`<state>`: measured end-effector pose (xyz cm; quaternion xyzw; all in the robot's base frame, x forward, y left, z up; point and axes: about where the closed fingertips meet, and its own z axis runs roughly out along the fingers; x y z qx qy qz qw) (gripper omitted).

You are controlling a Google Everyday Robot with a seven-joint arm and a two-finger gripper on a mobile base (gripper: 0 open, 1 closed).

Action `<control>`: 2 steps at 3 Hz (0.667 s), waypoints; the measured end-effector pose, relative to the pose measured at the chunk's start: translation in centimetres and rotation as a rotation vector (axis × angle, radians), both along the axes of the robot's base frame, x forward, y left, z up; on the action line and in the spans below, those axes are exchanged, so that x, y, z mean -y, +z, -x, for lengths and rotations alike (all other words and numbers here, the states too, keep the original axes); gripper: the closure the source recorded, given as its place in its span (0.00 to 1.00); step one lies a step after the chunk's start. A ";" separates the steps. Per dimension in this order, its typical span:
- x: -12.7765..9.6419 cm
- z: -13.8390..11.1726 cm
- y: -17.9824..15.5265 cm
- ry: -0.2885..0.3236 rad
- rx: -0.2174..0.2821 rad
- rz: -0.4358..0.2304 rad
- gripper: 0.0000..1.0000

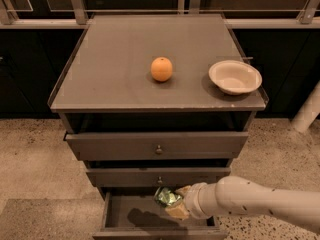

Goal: Pick green can from bottom drawer and place on counter

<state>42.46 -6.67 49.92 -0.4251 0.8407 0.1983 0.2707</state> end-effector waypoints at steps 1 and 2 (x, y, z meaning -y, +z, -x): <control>1.9 -2.7 8.8 0.034 0.119 0.070 1.00; 1.8 -3.4 11.0 0.040 0.153 0.087 1.00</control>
Offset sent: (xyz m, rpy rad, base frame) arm 0.0227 -0.0164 0.0762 -0.0617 -0.1012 0.0314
